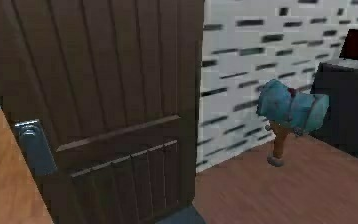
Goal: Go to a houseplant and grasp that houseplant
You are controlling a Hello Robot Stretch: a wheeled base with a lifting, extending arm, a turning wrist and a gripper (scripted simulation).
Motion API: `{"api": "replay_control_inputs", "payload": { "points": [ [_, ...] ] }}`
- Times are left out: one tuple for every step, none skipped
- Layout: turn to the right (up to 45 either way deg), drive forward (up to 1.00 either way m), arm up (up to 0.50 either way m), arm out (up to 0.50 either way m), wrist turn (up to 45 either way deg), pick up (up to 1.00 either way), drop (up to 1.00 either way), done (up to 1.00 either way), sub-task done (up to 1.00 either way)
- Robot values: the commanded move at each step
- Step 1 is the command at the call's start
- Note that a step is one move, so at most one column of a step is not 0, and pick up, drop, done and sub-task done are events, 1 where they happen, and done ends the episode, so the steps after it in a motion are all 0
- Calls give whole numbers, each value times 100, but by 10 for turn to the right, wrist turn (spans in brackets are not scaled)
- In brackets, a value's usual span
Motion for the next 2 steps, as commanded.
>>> {"api": "replay_control_inputs", "payload": {
  "points": [
    [-450, 0, 0, 0, 0, 0, 0, 0, 0],
    [-450, 0, 0, 0, 0, 0, 0, 0, 0]
  ]
}}
